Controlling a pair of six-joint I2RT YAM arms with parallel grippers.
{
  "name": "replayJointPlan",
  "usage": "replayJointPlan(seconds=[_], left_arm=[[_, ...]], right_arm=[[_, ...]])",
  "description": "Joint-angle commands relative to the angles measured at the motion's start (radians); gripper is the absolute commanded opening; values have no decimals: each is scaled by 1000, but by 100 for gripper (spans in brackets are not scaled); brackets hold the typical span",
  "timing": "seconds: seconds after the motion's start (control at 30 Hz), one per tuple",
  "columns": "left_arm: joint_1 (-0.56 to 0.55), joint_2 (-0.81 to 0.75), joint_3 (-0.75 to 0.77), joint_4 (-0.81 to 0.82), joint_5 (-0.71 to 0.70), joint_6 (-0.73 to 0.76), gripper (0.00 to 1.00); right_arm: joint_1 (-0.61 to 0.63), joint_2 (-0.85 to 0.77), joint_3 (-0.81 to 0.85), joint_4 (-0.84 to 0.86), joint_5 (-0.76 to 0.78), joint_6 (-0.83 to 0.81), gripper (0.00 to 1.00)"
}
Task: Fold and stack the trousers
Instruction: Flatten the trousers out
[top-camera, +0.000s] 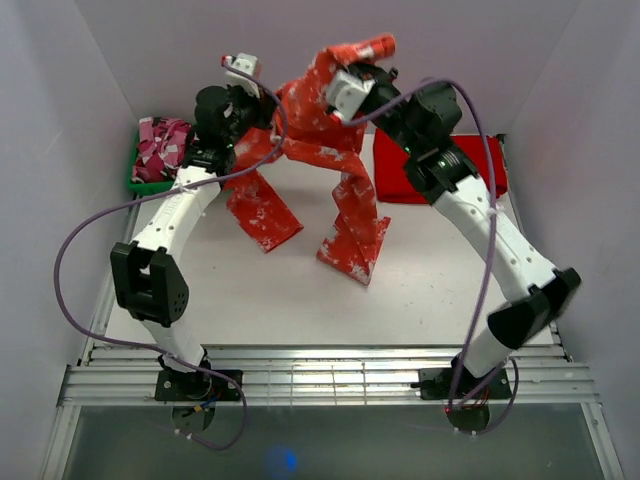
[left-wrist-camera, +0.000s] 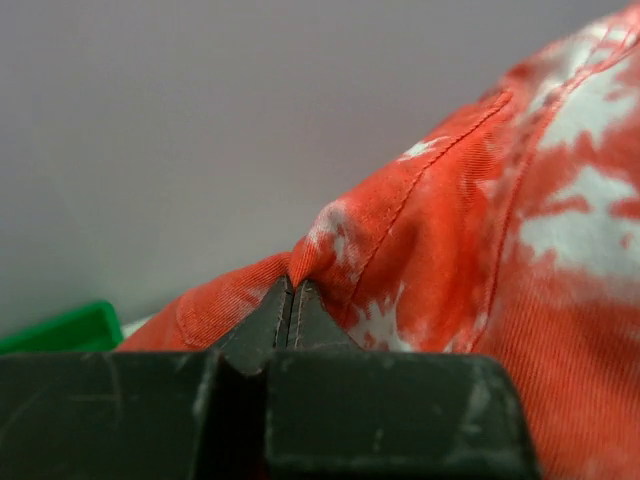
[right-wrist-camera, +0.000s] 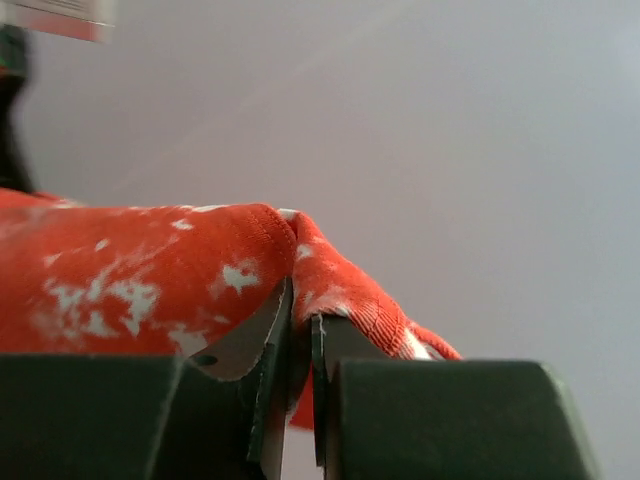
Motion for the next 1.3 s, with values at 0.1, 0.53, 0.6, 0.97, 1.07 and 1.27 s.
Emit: replayJointPlan(seconds=[0.1, 0.53, 0.6, 0.97, 1.07, 1.27], left_arm=[[-64, -9, -26, -80, 53, -25, 0], [65, 192, 179, -238, 91, 144, 0], [82, 218, 222, -285, 85, 159, 2], [-21, -331, -369, -378, 260, 483, 98], [-139, -426, -544, -385, 208, 561, 98], [-481, -265, -539, -483, 206, 664, 94]], right_arm=[[2, -354, -494, -55, -56, -34, 8], [-227, -120, -34, -345, -54, 300, 8], [-206, -143, -103, -293, -21, 304, 8], [-201, -34, -142, -164, 265, 350, 8], [-212, -5, -139, -125, 299, 345, 8], [-228, 27, -134, -144, 305, 362, 8]])
